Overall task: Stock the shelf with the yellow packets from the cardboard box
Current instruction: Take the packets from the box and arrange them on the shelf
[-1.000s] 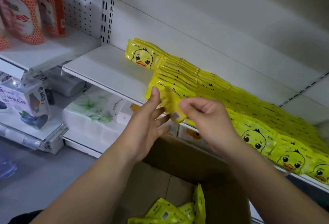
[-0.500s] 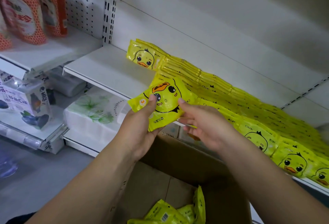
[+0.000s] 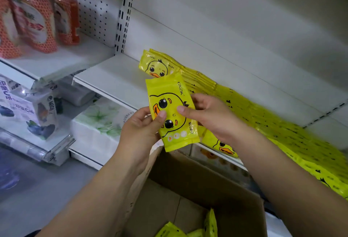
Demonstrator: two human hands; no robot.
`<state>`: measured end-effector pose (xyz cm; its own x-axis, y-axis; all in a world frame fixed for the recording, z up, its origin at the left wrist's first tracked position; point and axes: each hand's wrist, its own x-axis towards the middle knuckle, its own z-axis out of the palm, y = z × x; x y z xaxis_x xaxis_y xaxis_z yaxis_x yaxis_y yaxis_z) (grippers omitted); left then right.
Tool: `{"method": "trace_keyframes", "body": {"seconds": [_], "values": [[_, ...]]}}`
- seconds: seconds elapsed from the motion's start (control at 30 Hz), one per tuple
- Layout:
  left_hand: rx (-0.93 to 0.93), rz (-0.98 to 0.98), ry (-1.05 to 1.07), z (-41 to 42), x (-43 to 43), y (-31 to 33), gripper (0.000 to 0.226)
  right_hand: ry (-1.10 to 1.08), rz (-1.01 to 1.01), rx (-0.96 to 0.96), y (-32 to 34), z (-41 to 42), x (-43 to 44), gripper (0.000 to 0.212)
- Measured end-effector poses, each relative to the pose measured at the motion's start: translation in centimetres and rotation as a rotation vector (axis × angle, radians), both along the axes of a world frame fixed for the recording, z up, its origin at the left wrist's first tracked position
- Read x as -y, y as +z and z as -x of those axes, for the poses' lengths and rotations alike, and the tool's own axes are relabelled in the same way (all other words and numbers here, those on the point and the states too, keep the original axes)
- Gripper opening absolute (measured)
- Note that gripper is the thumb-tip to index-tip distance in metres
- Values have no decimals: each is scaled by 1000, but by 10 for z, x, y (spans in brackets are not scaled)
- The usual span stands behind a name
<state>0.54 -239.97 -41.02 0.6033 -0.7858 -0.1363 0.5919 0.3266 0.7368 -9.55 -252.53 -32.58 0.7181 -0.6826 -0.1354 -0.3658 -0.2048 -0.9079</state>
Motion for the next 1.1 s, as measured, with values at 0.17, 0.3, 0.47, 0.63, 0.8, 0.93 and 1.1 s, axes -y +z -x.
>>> {"method": "trace_keyframes", "body": {"seconds": [0.17,0.3,0.47,0.63,0.8,0.93,1.1], "values": [[201,-177,132,-23,6,-1,21,66,111,-40,6,-32,19,26],[191,-389,181,-43,14,-5,57,5,304,-80,9,-73,56,39],[555,-640,110,-58,24,-16,63,27,577,-122,13,-143,111,35],[955,-861,-25,-73,30,-36,68,24,706,-62,-5,-205,162,30],[1087,-970,-106,-72,34,-55,76,74,784,-119,-36,-238,197,33],[1139,-1047,-137,-67,36,-55,82,171,893,-251,-62,-231,217,40],[1120,-1062,-97,-66,42,-53,80,179,1003,-292,-68,-219,229,40]]}}
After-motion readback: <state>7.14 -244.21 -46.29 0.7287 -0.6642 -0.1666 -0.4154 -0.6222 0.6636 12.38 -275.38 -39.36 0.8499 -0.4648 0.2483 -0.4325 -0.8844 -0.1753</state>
